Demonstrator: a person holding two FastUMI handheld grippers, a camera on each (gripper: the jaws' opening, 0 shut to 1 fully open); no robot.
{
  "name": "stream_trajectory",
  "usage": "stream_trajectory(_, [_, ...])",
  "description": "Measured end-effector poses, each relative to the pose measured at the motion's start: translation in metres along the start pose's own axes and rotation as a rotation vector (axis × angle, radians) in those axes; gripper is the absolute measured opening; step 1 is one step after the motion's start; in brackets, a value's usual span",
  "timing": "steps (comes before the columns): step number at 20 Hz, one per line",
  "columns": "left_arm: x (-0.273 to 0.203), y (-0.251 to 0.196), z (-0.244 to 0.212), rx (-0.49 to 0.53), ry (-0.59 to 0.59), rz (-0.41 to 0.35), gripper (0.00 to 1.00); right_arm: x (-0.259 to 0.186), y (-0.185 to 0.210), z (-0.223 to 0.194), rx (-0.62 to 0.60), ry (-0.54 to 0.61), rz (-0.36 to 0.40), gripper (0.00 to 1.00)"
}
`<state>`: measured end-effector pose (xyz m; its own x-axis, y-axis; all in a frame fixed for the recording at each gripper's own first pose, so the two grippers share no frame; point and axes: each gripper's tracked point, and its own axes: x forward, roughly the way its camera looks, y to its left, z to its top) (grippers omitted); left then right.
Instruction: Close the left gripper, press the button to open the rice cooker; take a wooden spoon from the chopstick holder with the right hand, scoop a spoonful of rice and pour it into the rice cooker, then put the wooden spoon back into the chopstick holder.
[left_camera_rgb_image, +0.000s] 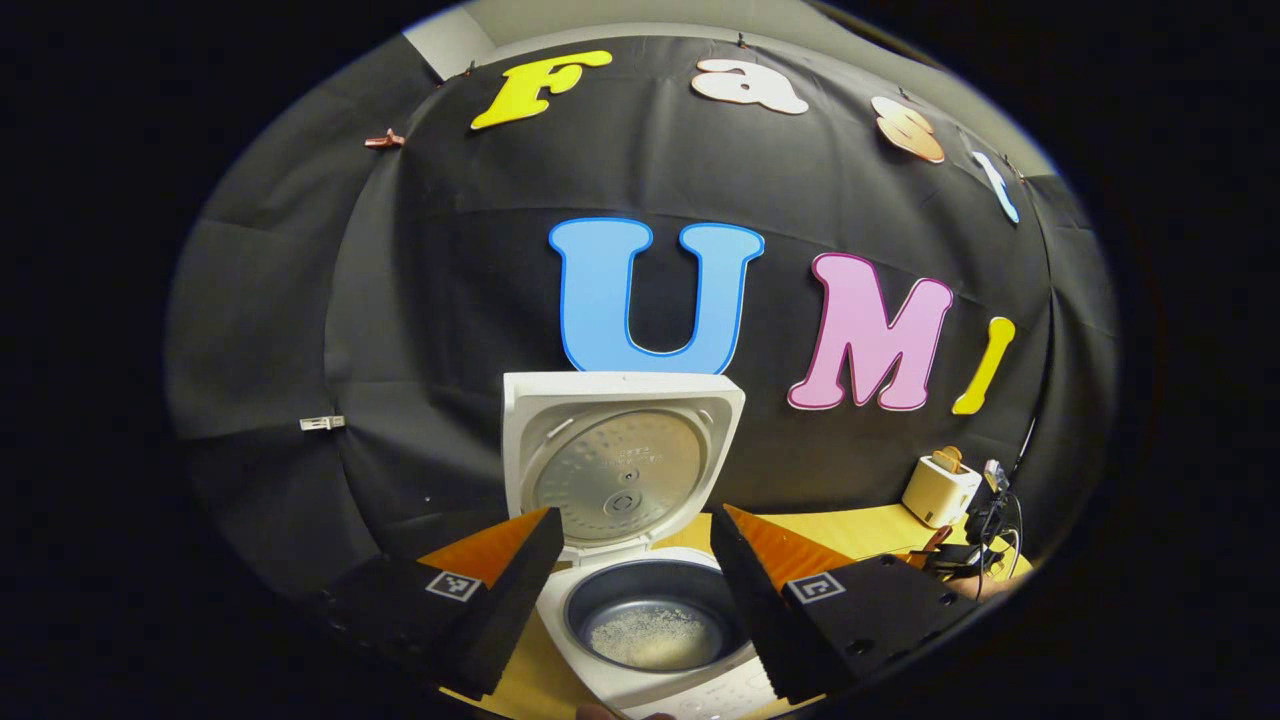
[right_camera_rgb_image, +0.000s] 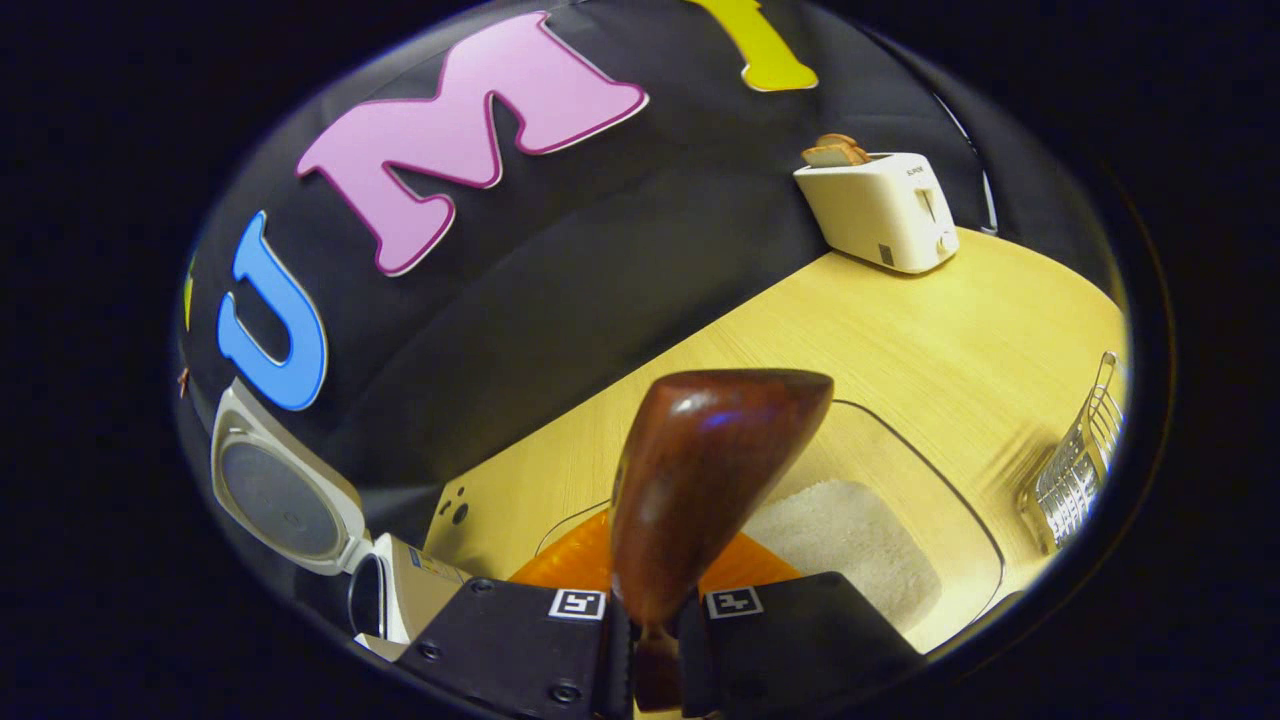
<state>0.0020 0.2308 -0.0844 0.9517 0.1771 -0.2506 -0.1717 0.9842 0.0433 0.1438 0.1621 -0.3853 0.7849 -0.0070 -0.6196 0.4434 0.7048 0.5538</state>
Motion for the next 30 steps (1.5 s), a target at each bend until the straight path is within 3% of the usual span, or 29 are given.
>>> stream_trajectory(9, [-0.008,-0.003,0.010,0.005,-0.031,-0.007,0.95,-0.029,-0.024,0.055,0.311,-0.097,0.011,0.22])
stream_trajectory(13, [-0.010,0.006,0.012,0.004,-0.049,0.023,0.95,-0.043,-0.007,0.077,0.397,-0.128,0.046,0.22])
stream_trajectory(17, [-0.015,0.027,0.015,-0.024,-0.072,0.071,0.94,-0.055,0.043,0.092,0.443,-0.120,0.128,0.22])
stream_trajectory(22, [-0.026,0.062,0.015,-0.027,-0.093,0.155,0.95,-0.058,0.131,0.089,0.393,-0.073,0.242,0.21])
stream_trajectory(30, [-0.044,0.101,0.005,-0.039,-0.089,0.241,0.95,-0.048,0.257,0.014,0.285,0.068,0.375,0.21])
